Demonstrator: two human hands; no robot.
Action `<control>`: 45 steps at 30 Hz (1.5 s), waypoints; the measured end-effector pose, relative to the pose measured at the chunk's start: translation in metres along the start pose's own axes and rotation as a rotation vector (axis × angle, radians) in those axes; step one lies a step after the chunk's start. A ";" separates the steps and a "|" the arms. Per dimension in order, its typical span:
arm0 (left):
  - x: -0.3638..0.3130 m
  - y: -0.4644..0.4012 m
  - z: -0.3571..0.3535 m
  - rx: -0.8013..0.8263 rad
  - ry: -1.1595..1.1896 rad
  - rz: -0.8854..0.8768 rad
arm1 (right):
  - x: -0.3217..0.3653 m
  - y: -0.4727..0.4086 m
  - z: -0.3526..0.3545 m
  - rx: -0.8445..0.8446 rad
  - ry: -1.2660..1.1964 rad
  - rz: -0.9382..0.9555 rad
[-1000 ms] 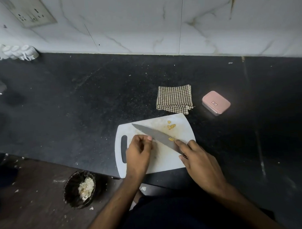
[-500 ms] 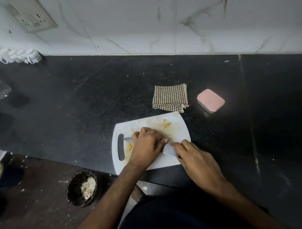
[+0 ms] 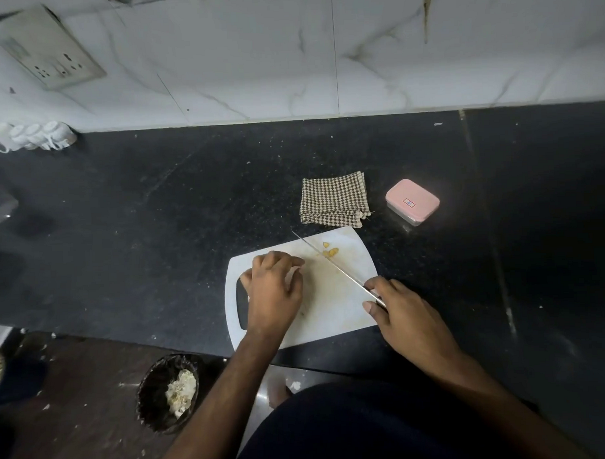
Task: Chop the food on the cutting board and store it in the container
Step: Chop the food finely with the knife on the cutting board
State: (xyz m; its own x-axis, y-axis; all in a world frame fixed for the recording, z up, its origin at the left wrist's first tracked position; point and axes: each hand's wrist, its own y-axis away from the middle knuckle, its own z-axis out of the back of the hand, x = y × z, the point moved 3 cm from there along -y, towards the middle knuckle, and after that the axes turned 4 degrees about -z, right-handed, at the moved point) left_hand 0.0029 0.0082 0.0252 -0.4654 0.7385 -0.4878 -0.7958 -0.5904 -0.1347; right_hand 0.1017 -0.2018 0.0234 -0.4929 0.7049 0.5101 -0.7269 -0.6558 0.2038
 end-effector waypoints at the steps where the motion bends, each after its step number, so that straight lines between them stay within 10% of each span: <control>1: -0.001 0.001 -0.001 0.012 0.015 0.005 | 0.000 -0.001 0.000 -0.001 -0.013 -0.003; 20: -0.003 -0.033 -0.019 0.214 0.202 -0.115 | 0.012 -0.026 -0.035 -0.119 0.074 -0.137; 30: 0.020 -0.059 -0.005 0.175 -0.197 -0.282 | 0.026 -0.049 -0.037 -0.062 0.127 0.089; 45: 0.048 -0.065 -0.002 0.318 -0.081 -0.203 | 0.028 -0.078 -0.035 0.078 0.013 0.169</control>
State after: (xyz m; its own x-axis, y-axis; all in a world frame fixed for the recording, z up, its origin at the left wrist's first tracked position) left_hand 0.0327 0.0817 0.0087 -0.3050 0.8610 -0.4070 -0.9494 -0.3085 0.0589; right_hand 0.1283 -0.1212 -0.0074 -0.6118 0.5858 0.5315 -0.5939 -0.7841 0.1804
